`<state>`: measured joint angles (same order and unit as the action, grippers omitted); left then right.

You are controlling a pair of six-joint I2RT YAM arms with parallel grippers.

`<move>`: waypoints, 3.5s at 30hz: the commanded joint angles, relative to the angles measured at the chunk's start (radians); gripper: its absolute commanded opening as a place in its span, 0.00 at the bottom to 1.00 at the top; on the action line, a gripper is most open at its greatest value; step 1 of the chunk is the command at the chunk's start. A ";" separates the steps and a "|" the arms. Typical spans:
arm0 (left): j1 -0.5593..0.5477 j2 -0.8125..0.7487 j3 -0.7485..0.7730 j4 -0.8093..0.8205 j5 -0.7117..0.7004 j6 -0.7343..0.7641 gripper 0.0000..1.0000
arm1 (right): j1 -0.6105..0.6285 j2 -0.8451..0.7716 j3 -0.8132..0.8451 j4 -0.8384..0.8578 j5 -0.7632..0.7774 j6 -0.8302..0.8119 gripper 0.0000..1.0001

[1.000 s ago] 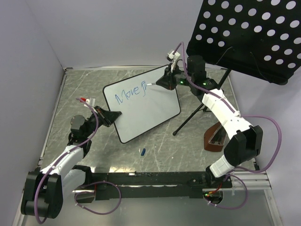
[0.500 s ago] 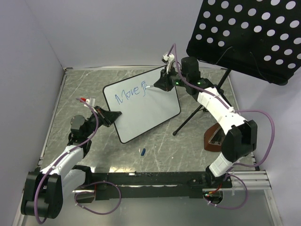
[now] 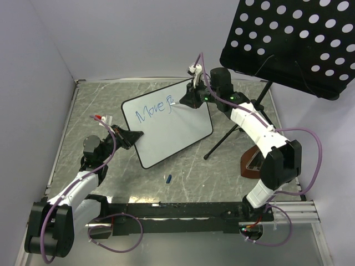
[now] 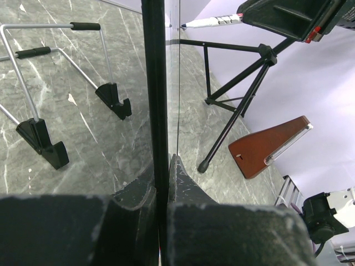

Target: Write a sentence on the whiteboard

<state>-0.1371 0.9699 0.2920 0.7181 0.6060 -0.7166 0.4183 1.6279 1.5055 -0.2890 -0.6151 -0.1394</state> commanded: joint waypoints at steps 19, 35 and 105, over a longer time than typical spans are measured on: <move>-0.006 0.001 0.012 -0.026 0.037 0.112 0.01 | 0.010 0.030 0.058 0.036 0.028 0.031 0.00; -0.006 -0.002 0.012 -0.025 0.037 0.112 0.01 | 0.010 0.023 0.045 0.071 0.107 0.077 0.00; -0.006 -0.002 0.006 -0.028 0.028 0.109 0.01 | 0.017 -0.117 0.002 0.083 0.101 0.035 0.00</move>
<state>-0.1364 0.9703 0.2920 0.7105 0.6064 -0.7181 0.4427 1.5967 1.4944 -0.2691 -0.5220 -0.1017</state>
